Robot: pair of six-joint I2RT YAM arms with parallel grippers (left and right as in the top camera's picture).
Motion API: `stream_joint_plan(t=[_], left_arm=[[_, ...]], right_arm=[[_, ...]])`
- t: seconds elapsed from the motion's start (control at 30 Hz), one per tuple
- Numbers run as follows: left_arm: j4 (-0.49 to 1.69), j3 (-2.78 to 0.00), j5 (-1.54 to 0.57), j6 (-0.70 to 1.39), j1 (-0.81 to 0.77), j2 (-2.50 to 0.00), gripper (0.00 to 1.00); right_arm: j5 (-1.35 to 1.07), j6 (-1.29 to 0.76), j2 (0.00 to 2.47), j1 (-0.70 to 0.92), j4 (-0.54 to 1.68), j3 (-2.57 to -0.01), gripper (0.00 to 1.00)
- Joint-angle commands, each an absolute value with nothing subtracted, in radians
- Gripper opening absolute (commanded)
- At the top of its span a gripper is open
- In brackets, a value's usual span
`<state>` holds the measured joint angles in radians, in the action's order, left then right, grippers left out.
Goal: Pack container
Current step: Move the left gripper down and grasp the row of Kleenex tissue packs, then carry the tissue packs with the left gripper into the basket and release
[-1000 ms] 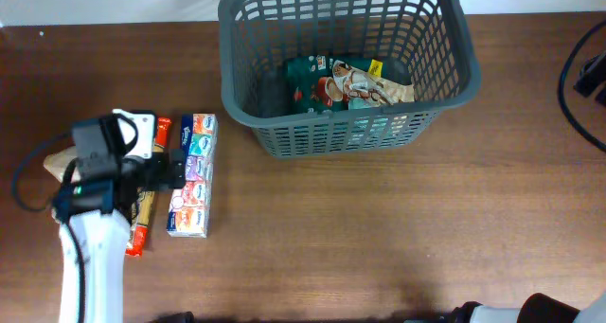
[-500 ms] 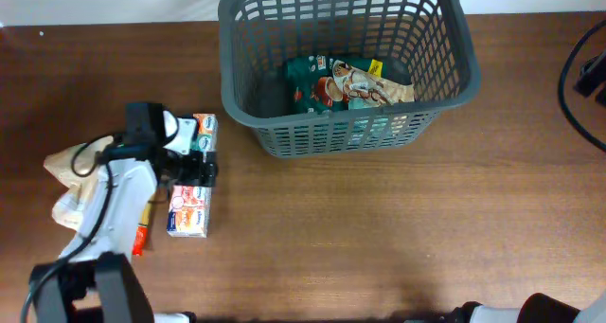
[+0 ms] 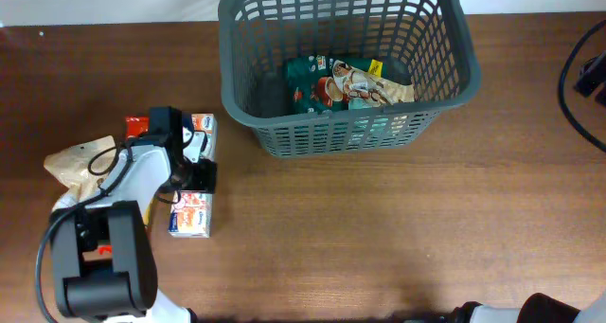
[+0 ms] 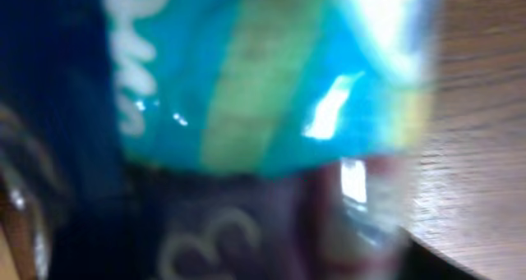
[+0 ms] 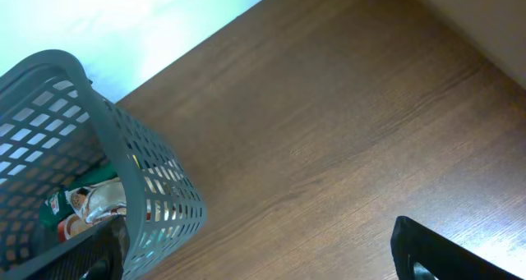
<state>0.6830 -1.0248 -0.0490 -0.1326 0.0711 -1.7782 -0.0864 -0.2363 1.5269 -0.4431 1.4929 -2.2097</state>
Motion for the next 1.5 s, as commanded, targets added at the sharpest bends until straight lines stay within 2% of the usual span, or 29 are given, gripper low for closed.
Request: stream_joint_plan(t=[0.0,0.03,0.07,0.2,0.33,0.57,0.77,0.9,0.97,1.3,1.47], left_arm=[[0.681,-1.039,-0.028,-0.127,0.068,-1.816,0.33],[0.681,-1.039,-0.028,-0.125,0.068,-1.82,0.14],[0.681,-1.039,-0.028,-0.12,0.068,-1.821,0.02],[0.7,-1.061,-0.025,-0.12,0.068,-1.819,0.02],[0.809,-1.187,-0.026,-0.12,0.068,-1.812,0.02],[1.04,-1.671,-0.009,-0.121,0.068,-1.78,0.02],[1.141,-2.045,-0.014,-0.18,0.062,-1.772,0.02],[1.19,-2.225,-0.053,-0.364,0.02,-1.772,0.02],[1.21,-2.314,-0.126,-0.568,-0.056,-1.772,0.02],[1.131,-2.344,-0.142,-1.192,-0.423,-1.817,0.02],[1.116,-2.344,-0.142,-1.299,-0.499,-1.913,0.02]], right_arm=[[-0.08,-0.245,1.533,-0.448,1.493,-2.22,0.99],[-0.08,-0.245,1.533,-0.448,1.493,-2.22,0.99],[-0.081,-0.245,1.533,-0.448,1.493,-2.22,0.99],[-0.081,-0.245,1.533,-0.448,1.493,-2.22,0.99],[-0.081,-0.245,1.533,-0.448,1.493,-2.22,0.99],[-0.081,-0.245,1.533,-0.448,1.493,-2.22,0.99],[-0.081,-0.245,1.533,-0.448,1.493,-2.22,0.99],[-0.081,-0.245,1.533,-0.448,1.493,-2.22,0.99],[-0.08,-0.245,1.533,-0.448,1.493,-2.22,0.99],[-0.08,-0.245,1.533,-0.448,1.493,-2.22,0.99],[-0.081,-0.245,1.533,-0.448,1.493,-2.22,0.99]])
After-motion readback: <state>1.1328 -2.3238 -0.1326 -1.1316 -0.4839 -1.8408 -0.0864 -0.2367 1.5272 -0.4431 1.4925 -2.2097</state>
